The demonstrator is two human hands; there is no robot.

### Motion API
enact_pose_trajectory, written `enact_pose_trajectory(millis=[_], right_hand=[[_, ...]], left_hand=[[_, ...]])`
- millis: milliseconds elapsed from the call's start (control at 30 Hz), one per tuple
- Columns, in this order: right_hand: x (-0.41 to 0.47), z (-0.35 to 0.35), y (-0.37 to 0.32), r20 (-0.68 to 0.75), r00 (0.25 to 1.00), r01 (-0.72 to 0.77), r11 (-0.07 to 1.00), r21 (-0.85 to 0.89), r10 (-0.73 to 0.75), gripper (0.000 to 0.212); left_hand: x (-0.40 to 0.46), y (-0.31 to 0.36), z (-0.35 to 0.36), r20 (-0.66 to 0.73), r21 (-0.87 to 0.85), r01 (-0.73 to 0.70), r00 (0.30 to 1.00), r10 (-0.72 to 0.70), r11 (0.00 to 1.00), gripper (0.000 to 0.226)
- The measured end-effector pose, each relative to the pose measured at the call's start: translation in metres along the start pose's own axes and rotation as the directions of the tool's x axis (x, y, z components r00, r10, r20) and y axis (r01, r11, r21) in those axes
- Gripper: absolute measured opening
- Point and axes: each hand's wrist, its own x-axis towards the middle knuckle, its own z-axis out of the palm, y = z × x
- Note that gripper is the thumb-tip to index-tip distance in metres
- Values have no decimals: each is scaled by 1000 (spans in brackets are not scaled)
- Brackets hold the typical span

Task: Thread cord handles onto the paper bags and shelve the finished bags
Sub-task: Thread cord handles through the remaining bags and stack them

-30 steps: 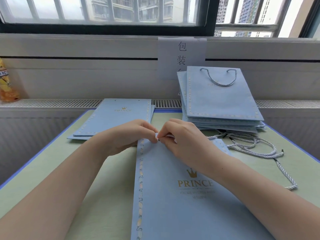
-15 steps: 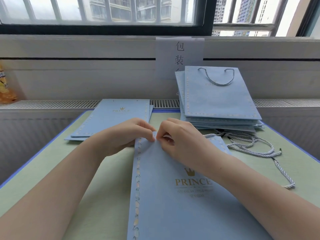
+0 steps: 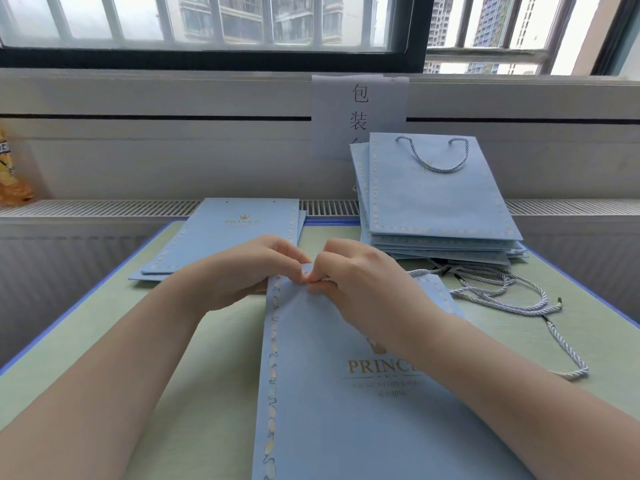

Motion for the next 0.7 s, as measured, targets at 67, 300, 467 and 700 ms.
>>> enact_pose_trajectory(millis=[67, 300, 467, 700], right_hand=[[0, -1, -1, -5, 1000, -12, 1000, 27, 12, 13], [3, -3, 10, 117, 992, -70, 982, 177, 50, 15], [1, -1, 8, 38, 992, -129, 965, 230, 123, 6], [1, 1, 7, -21, 992, -115, 942, 315, 128, 10]], left_hand=[[0, 0, 0, -2, 1, 3, 1000, -3, 1000, 25], [1, -1, -1, -23, -25, 26, 999, -27, 999, 42], [0, 0, -4, -15, -67, -4, 1000, 3, 998, 42], [-2, -1, -4, -17, -53, -25, 1000, 24, 998, 37]])
